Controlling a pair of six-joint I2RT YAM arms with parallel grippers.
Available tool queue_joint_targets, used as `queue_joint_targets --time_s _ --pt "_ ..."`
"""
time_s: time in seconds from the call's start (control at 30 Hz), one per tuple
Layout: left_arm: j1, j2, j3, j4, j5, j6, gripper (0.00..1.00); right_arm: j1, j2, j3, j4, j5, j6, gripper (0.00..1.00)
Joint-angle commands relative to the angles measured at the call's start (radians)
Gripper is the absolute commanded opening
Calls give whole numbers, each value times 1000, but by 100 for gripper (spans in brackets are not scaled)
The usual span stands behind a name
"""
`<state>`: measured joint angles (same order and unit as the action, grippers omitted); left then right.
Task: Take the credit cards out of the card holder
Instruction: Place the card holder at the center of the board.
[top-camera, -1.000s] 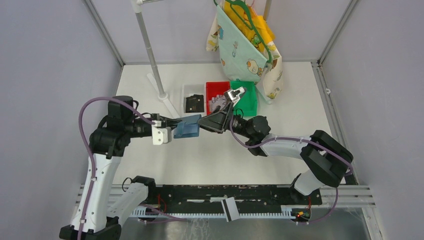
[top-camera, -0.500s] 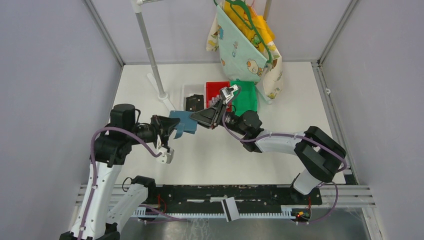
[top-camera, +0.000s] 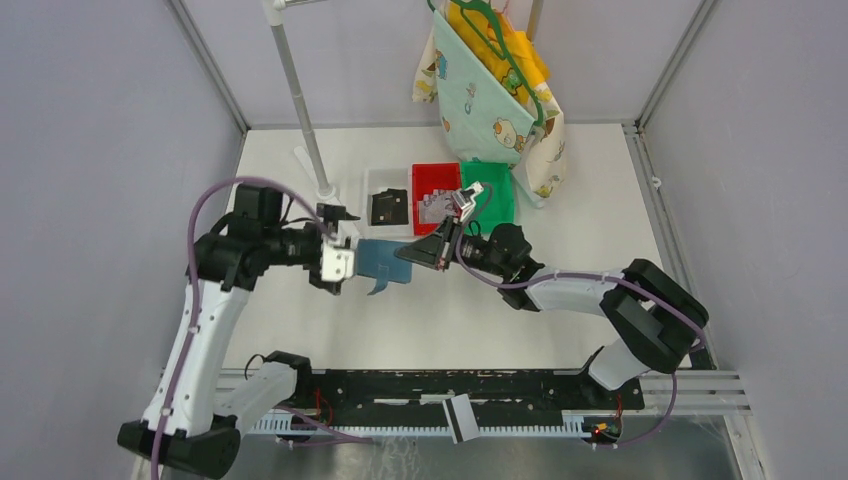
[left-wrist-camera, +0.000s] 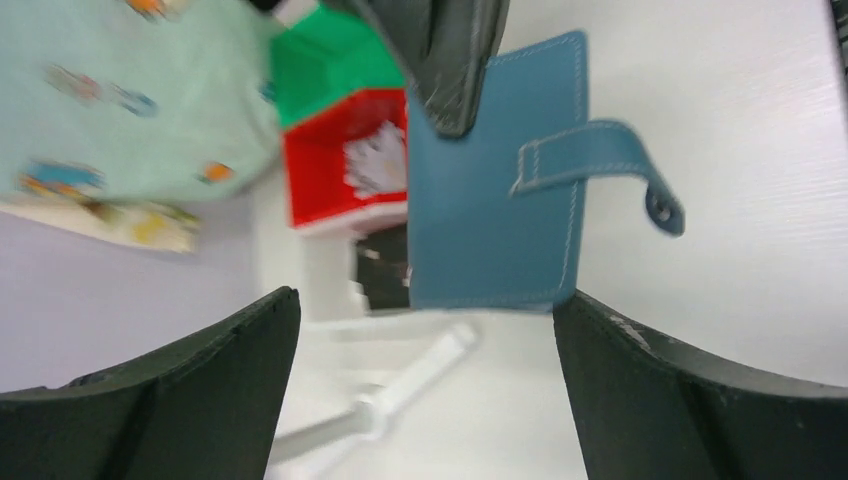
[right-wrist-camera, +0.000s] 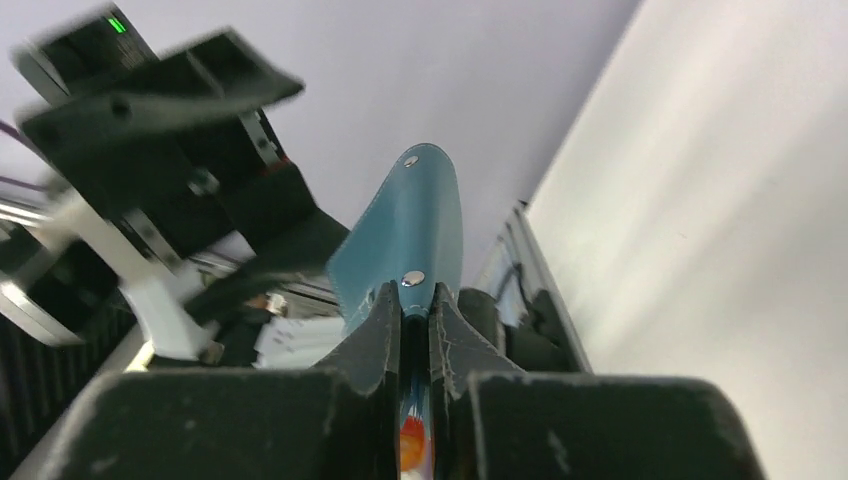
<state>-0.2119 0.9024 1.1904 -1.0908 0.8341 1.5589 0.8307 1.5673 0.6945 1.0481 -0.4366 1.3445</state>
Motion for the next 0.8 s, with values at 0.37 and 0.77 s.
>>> queue_joint_targets --time_s 0.37,0.77 --pt "260 267 -17 94 -39 -936 100 -17 -1 -169 -337 -107 -446 7" --pt "418 353 -215 383 -324 -1151 100 -12 -56 -56 -763 251 -869 67"
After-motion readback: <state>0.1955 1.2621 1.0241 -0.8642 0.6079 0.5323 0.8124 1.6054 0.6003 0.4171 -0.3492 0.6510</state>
